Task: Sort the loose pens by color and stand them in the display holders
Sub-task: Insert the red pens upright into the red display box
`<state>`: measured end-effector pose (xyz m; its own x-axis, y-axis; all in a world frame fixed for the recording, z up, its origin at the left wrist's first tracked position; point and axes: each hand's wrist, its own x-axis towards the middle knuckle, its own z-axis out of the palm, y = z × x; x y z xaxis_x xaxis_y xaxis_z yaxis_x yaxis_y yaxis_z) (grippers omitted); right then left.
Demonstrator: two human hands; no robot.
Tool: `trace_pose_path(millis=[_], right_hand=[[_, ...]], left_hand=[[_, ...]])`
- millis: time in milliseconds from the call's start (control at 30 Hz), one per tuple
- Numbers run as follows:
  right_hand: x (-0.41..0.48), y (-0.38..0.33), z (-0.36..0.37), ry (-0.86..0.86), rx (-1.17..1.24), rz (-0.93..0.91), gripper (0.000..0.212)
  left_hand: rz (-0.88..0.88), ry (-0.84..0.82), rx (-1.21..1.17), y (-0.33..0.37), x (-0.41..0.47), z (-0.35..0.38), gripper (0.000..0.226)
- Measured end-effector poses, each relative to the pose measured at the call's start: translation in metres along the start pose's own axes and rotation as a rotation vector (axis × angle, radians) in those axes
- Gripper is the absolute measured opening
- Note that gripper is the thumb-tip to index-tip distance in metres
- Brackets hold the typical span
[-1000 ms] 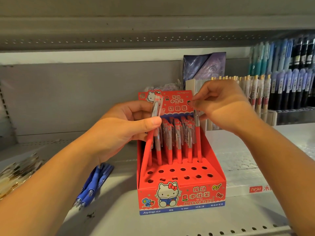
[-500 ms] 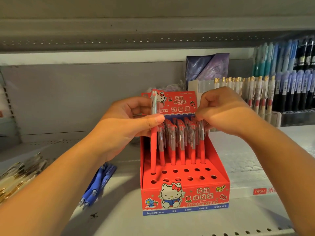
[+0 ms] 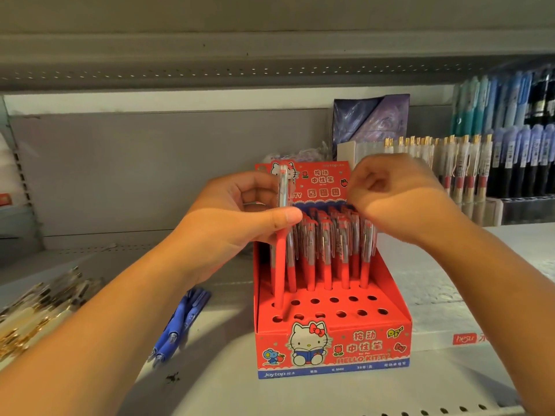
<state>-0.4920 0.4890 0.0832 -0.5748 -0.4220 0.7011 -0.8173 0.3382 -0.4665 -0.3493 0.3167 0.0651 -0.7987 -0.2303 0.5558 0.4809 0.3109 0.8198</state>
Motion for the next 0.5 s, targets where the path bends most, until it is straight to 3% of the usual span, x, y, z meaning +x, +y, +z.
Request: trace_pose_path(millis=[67, 167, 333, 500], right_hand=[[-0.006, -0.007, 0.002, 0.031, 0.355, -0.091, 0.019], [-0.017, -0.021, 0.008, -0.104, 0.746, -0.151, 0.016], [-0.024, -0.029, 0.021, -0.216, 0.826, -0.146, 0.023], [-0.026, -0.031, 0.023, -0.198, 0.922, -0.120, 0.022]], left_hand=[[0.007, -0.009, 0.013, 0.000, 0.000, 0.000, 0.054], [0.033, -0.026, 0.050, -0.001, 0.000, 0.001, 0.061], [0.063, -0.060, 0.138, -0.004, 0.002, 0.002, 0.050], [0.081, -0.079, 0.097, -0.003, 0.000, 0.002, 0.038]])
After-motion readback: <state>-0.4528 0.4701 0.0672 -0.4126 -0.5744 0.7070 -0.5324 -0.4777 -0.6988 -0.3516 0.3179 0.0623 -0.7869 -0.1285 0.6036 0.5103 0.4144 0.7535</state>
